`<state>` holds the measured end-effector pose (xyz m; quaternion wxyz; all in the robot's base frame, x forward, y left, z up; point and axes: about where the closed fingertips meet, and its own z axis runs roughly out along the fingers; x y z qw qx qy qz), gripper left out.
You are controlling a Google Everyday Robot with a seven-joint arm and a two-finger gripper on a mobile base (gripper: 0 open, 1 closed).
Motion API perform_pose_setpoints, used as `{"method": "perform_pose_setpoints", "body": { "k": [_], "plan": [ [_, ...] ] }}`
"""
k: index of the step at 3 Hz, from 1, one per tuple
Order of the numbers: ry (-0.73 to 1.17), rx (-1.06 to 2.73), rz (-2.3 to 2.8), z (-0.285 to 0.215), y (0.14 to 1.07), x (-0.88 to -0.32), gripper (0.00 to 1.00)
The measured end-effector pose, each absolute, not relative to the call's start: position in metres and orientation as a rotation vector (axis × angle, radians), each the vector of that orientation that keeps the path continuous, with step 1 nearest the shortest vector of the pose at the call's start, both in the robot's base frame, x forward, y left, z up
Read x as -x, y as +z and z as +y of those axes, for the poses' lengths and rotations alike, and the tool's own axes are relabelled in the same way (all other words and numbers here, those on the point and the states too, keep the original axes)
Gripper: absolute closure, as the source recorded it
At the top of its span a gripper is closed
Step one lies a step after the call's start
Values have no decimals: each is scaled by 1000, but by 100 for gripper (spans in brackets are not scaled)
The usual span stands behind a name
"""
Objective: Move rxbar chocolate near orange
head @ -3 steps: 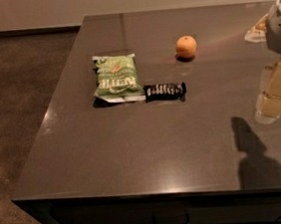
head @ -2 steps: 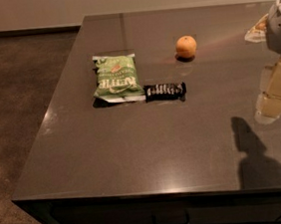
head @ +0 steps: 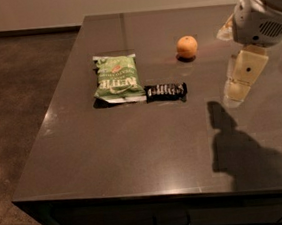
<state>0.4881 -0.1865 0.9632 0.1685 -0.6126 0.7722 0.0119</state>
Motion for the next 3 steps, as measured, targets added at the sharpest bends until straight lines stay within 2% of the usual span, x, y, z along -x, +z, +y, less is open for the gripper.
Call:
{"method": "perform_pose_setpoints", "body": {
  "k": [2, 3],
  "plan": [
    [135, 1812, 2179, -146, 914, -560, 0],
    [179, 1825, 2191, -129, 887, -577, 0]
  ]
}}
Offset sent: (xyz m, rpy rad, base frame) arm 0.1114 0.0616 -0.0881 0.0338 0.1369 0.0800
